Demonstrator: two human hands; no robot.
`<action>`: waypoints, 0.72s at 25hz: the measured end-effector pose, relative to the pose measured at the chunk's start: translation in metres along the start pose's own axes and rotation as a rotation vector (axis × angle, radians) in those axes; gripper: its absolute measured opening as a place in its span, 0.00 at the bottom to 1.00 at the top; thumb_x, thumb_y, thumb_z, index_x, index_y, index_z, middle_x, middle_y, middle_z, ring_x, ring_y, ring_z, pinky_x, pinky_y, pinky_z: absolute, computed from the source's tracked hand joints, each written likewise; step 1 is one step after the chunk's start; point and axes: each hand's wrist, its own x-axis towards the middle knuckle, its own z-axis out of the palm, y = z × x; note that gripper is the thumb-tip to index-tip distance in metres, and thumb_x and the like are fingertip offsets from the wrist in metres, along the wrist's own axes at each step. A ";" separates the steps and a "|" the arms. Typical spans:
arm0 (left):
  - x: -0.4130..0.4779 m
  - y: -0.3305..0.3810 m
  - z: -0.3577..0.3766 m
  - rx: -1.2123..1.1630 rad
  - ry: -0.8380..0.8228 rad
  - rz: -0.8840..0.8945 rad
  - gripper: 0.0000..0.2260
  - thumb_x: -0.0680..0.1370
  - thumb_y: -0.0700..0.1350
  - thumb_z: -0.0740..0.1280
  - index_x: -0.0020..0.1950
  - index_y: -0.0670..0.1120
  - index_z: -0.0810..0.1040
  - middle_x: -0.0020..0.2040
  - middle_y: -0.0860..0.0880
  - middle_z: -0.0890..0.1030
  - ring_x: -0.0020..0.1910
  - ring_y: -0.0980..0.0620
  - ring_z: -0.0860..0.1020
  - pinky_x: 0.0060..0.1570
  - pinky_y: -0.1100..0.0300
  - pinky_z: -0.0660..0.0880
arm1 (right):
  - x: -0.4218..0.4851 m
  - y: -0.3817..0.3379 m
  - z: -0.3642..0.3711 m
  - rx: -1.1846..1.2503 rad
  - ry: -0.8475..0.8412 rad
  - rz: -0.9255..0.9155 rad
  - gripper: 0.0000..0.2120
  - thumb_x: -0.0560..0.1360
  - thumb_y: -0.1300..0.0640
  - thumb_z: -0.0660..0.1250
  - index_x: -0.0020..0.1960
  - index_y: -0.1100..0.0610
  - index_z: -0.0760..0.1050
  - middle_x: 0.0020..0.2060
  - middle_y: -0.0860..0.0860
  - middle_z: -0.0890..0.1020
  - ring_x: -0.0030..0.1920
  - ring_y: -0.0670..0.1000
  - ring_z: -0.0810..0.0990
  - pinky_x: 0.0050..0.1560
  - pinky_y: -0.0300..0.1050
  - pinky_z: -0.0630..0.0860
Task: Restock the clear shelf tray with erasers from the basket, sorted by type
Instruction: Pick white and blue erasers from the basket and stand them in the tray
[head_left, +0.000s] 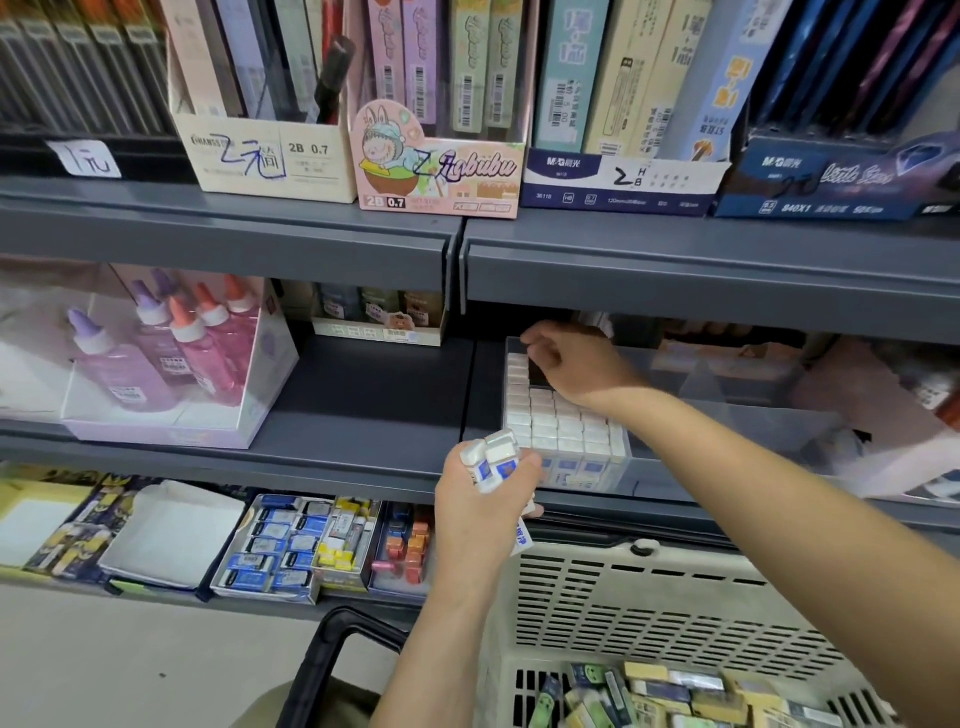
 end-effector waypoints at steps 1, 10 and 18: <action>-0.001 0.001 0.000 0.003 -0.016 -0.005 0.11 0.71 0.42 0.74 0.50 0.48 0.75 0.41 0.46 0.84 0.39 0.50 0.83 0.34 0.63 0.77 | -0.009 -0.006 -0.005 0.019 0.053 -0.019 0.12 0.79 0.56 0.57 0.59 0.54 0.76 0.55 0.50 0.80 0.54 0.50 0.77 0.54 0.39 0.70; -0.007 0.008 0.000 -0.002 -0.116 0.017 0.08 0.71 0.39 0.72 0.41 0.53 0.81 0.36 0.50 0.83 0.34 0.54 0.81 0.33 0.61 0.78 | -0.086 -0.019 -0.021 0.391 -0.243 -0.090 0.03 0.74 0.59 0.68 0.43 0.56 0.80 0.34 0.48 0.82 0.35 0.40 0.80 0.41 0.36 0.77; -0.006 0.008 -0.003 -0.115 0.006 -0.020 0.11 0.72 0.46 0.72 0.50 0.48 0.73 0.35 0.47 0.82 0.34 0.53 0.81 0.27 0.62 0.75 | -0.069 0.000 -0.031 0.665 -0.142 0.135 0.04 0.75 0.63 0.66 0.45 0.55 0.76 0.32 0.48 0.83 0.30 0.42 0.81 0.33 0.33 0.78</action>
